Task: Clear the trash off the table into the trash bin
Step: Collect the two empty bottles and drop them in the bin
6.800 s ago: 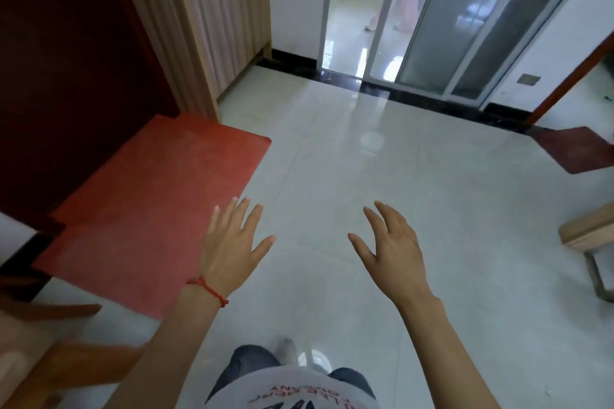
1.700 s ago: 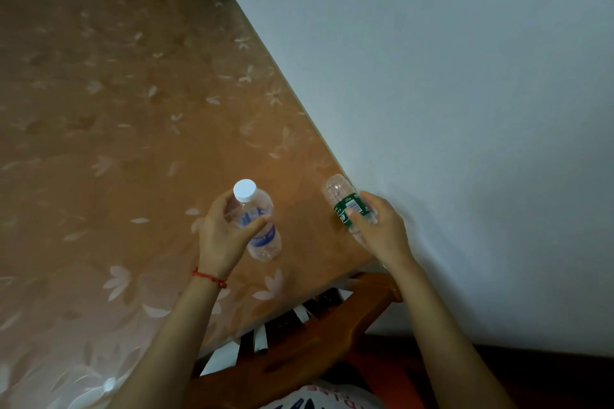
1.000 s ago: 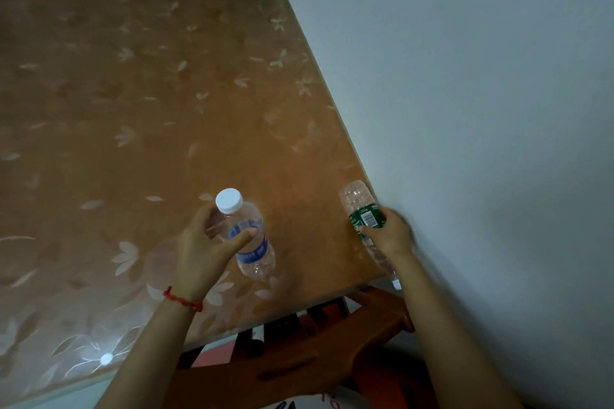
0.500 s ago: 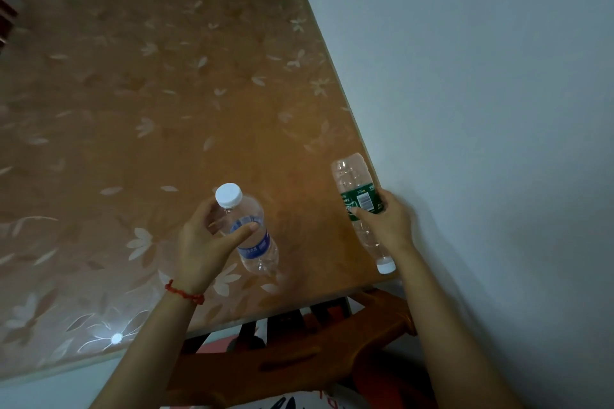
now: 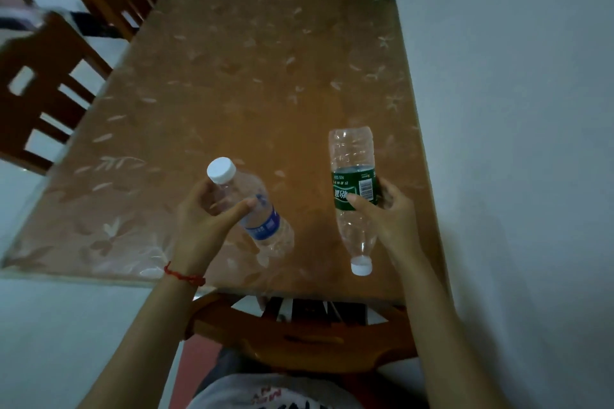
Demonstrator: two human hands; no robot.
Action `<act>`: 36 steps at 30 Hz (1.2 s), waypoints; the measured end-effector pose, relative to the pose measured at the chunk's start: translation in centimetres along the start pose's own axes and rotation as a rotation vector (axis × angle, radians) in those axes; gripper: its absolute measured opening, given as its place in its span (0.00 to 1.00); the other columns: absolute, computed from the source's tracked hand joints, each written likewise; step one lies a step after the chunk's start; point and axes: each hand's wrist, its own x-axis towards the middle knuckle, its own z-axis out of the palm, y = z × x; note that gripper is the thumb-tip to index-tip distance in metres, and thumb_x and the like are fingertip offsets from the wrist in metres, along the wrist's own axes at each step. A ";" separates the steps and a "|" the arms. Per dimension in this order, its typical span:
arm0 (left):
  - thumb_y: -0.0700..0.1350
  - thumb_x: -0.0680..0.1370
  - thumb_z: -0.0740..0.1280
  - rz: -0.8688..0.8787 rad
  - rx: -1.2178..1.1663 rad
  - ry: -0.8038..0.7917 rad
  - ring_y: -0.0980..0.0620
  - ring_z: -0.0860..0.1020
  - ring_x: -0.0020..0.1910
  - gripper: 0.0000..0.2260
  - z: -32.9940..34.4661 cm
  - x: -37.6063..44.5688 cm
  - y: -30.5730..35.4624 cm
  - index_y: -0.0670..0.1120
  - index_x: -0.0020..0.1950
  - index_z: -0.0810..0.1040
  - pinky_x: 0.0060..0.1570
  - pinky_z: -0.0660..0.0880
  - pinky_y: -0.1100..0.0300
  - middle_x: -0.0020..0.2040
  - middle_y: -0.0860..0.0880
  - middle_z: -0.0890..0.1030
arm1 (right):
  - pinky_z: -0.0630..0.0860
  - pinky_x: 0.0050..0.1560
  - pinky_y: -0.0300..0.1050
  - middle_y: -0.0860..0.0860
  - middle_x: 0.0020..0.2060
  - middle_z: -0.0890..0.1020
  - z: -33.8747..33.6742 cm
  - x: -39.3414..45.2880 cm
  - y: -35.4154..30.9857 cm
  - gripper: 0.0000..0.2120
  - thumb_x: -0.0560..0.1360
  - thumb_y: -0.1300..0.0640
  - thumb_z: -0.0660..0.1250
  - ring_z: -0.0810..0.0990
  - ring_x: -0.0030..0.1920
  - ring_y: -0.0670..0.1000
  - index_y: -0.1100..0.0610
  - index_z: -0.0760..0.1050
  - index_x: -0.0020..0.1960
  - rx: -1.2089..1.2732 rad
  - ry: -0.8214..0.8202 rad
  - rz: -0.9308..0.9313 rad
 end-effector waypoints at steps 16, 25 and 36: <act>0.53 0.61 0.77 0.104 -0.185 0.151 0.56 0.79 0.54 0.33 -13.2 -3.9 1.0 0.42 0.62 0.74 0.51 0.77 0.67 0.55 0.50 0.81 | 0.78 0.44 0.33 0.43 0.47 0.83 9.2 -7.1 -7.4 0.22 0.64 0.57 0.74 0.82 0.48 0.40 0.50 0.75 0.57 0.099 -0.225 -0.153; 0.55 0.61 0.73 0.095 -0.189 0.280 0.60 0.80 0.51 0.27 -21.8 -5.9 -1.1 0.49 0.58 0.76 0.45 0.76 0.71 0.51 0.56 0.82 | 0.77 0.40 0.31 0.40 0.40 0.85 17.9 -10.7 -9.3 0.19 0.60 0.56 0.73 0.82 0.45 0.39 0.45 0.75 0.49 0.116 -0.372 -0.152; 0.48 0.61 0.74 0.011 -0.212 0.541 0.64 0.80 0.46 0.20 -28.0 -11.2 -3.2 0.55 0.51 0.76 0.41 0.74 0.74 0.43 0.63 0.83 | 0.78 0.46 0.35 0.39 0.45 0.85 25.9 -13.2 -10.4 0.24 0.59 0.55 0.78 0.82 0.49 0.42 0.47 0.76 0.52 0.070 -0.695 -0.195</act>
